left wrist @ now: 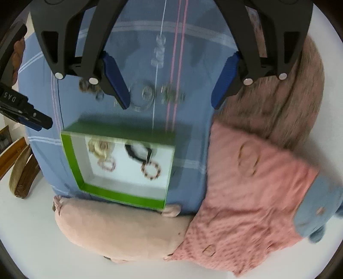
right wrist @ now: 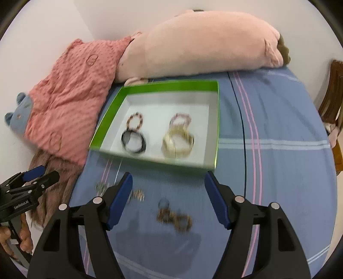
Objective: Organize jewelry
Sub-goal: 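Move both open tools back out of the box toward the remaining jewelry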
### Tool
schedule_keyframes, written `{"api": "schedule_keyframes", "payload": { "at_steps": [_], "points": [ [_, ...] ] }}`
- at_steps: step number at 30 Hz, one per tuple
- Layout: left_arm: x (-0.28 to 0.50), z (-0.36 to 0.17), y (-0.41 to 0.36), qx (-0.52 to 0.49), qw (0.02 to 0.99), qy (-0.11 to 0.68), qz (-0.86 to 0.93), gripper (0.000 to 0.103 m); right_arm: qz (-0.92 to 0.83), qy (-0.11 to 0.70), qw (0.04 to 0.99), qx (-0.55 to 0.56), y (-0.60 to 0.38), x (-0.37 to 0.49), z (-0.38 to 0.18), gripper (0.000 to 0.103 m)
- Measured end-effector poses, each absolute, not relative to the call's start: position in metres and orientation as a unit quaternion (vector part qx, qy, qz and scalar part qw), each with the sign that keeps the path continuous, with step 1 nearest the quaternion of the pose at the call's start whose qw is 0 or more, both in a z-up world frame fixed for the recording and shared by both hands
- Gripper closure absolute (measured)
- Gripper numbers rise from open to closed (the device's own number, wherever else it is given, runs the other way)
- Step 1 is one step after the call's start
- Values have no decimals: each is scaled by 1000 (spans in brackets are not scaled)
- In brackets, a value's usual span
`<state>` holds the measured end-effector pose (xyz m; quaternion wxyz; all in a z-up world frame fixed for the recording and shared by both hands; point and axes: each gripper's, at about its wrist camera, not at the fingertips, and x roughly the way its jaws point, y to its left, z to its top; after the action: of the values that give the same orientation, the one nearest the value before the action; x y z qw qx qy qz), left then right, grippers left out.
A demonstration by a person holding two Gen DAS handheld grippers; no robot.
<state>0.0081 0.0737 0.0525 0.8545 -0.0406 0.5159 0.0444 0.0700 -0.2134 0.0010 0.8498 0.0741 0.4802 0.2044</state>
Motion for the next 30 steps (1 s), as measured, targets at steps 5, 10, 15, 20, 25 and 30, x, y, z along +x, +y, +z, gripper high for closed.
{"api": "schedule_keyframes", "payload": {
  "at_steps": [5, 10, 15, 20, 25, 30],
  "points": [
    [-37, 50, 75, -69, 850, 519, 68, 19, 212, 493, 841, 72, -228, 43, -9, 33],
    [-55, 42, 67, -64, 843, 528, 79, 19, 219, 496, 838, 65, -237, 32, -14, 33],
    [-52, 30, 62, -54, 837, 540, 75, 19, 211, 500, 838, 55, -238, 33, -19, 33],
    [-35, 17, 64, -32, 838, 542, 64, 19, 201, 510, 836, 21, -230, 33, -39, 33],
    [-16, -1, 70, -14, 829, 556, 55, 19, 200, 540, 817, -27, -198, 36, -72, 44],
    [-1, -23, 71, -9, 821, 569, 43, 19, 182, 551, 811, -73, -176, 45, -88, 50]
  ]
}}
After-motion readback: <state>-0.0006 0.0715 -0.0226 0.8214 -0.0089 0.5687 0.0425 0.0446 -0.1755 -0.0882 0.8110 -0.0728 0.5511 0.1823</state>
